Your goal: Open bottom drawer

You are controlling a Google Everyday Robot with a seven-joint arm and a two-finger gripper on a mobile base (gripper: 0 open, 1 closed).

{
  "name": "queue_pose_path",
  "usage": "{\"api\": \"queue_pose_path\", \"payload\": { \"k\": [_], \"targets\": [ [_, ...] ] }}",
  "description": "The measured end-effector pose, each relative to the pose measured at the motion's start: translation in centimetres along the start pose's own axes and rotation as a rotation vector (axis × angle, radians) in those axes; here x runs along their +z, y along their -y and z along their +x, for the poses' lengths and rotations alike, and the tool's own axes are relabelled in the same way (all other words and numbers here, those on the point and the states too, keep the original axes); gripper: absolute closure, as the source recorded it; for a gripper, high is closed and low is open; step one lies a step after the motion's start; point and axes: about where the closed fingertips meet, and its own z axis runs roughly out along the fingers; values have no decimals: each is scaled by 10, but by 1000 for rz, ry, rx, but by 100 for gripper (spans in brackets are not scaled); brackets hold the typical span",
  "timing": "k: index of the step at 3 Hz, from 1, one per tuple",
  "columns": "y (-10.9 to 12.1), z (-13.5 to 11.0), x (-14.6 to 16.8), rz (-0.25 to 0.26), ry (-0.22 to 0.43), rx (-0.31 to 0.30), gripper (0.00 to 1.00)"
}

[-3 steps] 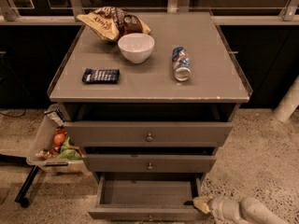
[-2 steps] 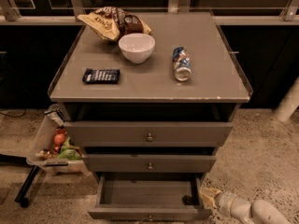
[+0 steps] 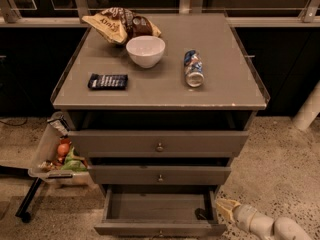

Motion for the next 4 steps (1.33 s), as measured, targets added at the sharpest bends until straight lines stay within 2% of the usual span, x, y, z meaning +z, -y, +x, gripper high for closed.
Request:
{"api": "queue_pose_path", "payload": {
  "k": [2, 3, 4],
  "targets": [
    [0, 0, 0, 0, 0, 0, 11],
    [0, 0, 0, 0, 0, 0, 0],
    [0, 0, 0, 0, 0, 0, 0]
  ]
}}
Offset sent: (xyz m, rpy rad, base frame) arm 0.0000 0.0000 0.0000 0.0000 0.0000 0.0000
